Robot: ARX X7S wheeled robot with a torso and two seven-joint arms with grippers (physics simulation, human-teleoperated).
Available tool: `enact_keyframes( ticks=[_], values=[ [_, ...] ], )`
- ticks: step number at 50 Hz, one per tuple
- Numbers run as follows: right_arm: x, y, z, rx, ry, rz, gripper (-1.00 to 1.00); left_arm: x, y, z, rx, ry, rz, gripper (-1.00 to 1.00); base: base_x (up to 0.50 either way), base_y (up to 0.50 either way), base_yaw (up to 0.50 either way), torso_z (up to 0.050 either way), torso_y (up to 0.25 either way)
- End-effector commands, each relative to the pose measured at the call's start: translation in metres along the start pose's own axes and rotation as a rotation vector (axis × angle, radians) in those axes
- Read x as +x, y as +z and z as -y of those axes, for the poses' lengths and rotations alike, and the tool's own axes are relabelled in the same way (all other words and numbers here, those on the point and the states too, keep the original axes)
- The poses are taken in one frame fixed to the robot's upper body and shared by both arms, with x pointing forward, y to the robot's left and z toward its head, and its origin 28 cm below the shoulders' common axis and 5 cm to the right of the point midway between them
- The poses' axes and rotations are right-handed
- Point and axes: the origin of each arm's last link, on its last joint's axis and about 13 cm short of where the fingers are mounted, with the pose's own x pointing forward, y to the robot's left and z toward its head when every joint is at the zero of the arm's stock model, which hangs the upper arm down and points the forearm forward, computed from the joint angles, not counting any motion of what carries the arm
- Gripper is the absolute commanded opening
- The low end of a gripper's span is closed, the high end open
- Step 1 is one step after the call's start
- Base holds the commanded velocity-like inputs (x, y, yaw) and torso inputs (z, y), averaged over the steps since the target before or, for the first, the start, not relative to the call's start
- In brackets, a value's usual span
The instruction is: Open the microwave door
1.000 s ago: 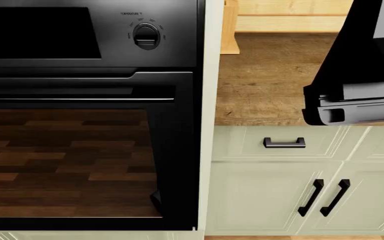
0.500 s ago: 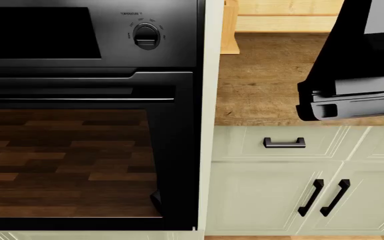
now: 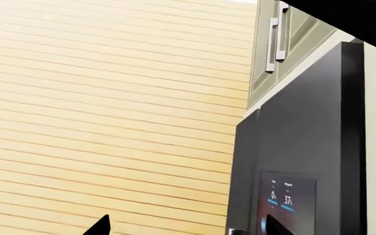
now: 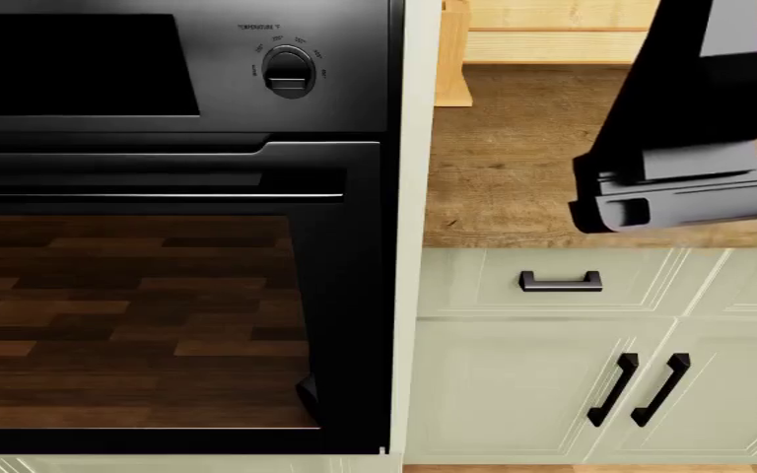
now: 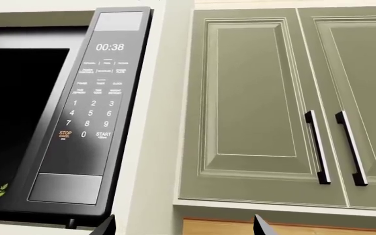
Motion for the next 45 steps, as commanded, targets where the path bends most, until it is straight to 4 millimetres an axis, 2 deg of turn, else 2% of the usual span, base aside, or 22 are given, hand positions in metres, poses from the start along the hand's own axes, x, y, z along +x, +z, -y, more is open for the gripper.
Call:
enact_keyframes(
  ticks=[1, 22, 45],
  values=[
    [0.001, 0.002, -0.002, -0.002, 0.006, 0.002, 1.00, 0.025, -0.015, -0.014, 0.104, 0.059, -0.015, 1.00, 0.00, 0.00, 0.00, 0.000, 0.000],
    [0.005, 0.001, -0.005, -0.008, 0.011, 0.005, 1.00, 0.065, -0.042, -0.026, 0.318, 0.150, -0.059, 1.00, 0.00, 0.00, 0.00, 0.000, 0.000],
    [0.011, -0.001, -0.011, -0.021, 0.026, -0.005, 1.00, 0.092, -0.065, -0.059, 0.539, 0.244, -0.099, 1.00, 0.00, 0.00, 0.00, 0.000, 0.000]
  ],
)
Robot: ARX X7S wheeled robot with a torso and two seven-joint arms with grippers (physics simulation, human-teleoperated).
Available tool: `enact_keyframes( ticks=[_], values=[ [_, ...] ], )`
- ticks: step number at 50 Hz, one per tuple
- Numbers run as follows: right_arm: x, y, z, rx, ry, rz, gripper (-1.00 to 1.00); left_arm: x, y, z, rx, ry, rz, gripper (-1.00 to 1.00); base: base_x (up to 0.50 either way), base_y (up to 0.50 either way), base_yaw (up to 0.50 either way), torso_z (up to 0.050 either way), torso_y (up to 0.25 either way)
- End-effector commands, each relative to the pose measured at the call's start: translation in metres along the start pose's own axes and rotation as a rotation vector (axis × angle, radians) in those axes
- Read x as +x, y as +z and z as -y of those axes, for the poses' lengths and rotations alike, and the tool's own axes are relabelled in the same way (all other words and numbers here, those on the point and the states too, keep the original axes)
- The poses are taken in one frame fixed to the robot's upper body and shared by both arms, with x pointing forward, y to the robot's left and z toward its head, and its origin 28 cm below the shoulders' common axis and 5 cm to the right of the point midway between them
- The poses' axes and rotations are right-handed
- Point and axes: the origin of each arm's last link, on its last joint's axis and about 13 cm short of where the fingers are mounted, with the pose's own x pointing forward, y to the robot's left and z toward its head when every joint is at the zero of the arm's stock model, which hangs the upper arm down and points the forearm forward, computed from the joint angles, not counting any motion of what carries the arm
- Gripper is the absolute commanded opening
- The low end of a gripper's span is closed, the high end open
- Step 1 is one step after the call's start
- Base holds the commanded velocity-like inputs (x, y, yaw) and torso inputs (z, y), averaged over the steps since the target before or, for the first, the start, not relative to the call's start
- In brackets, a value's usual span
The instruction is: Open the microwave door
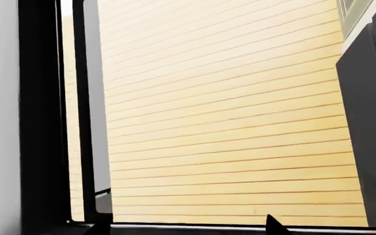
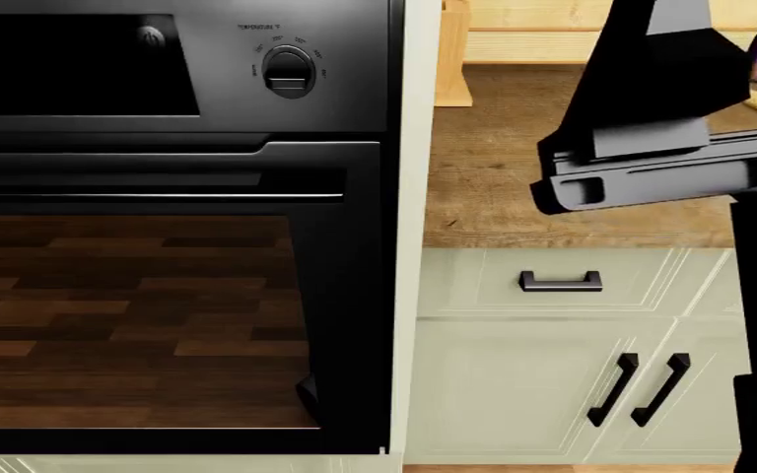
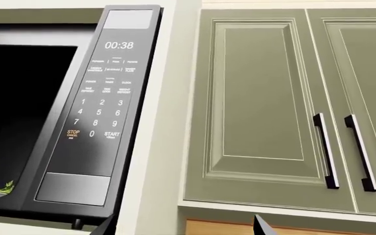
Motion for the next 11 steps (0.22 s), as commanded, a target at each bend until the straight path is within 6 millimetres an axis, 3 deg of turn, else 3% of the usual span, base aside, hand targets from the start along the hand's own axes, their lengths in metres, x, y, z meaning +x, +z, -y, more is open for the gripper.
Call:
enact_keyframes(
  ticks=[1, 11],
  values=[
    [0.003, -0.001, -0.003, -0.006, 0.009, -0.004, 1.00, 0.013, -0.016, -0.008, 0.123, 0.030, -0.011, 1.00, 0.00, 0.00, 0.00, 0.000, 0.000],
    [0.003, -0.006, -0.004, 0.003, 0.010, -0.009, 1.00, 0.029, -0.035, -0.036, 0.234, 0.096, -0.032, 1.00, 0.00, 0.00, 0.00, 0.000, 0.002]
  ],
)
